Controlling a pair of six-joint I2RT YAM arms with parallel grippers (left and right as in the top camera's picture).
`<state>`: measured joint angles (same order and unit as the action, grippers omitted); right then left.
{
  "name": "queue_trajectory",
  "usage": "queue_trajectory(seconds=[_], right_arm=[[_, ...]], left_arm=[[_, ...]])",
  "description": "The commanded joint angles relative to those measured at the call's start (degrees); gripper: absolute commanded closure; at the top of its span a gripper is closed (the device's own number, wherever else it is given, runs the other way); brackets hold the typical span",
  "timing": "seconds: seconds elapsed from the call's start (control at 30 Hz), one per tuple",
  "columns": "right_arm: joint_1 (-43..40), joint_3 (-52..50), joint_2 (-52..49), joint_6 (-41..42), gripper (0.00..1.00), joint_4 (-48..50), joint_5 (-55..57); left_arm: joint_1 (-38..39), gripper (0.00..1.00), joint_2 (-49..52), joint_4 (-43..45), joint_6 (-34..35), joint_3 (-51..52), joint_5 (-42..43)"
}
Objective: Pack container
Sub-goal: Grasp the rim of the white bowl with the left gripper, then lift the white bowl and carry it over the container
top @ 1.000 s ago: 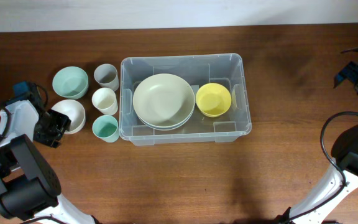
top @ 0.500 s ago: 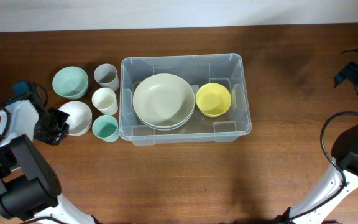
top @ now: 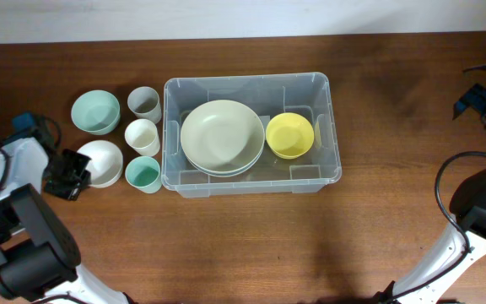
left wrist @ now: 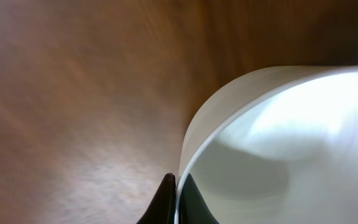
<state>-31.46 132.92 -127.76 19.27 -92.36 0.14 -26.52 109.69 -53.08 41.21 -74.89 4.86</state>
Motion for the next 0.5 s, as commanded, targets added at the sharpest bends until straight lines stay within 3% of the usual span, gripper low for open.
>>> queue_trajectory(seconds=[0.0, 0.23, 0.47], right_arm=[[-0.07, -0.24, 1.77, 0.28, 0.01, 0.07, 0.09], [-0.07, -0.24, 1.77, 0.28, 0.01, 0.07, 0.09], [-0.07, -0.24, 1.77, 0.28, 0.01, 0.07, 0.09]], left_arm=[[-4.31, 0.99, -1.64, -1.86, -0.11, 0.15, -1.66], [-13.22, 0.99, -7.5, -2.49, -0.13, 0.04, -0.09], [-16.63, 0.99, -21.4, -1.33, -2.73, -2.34, 11.58]])
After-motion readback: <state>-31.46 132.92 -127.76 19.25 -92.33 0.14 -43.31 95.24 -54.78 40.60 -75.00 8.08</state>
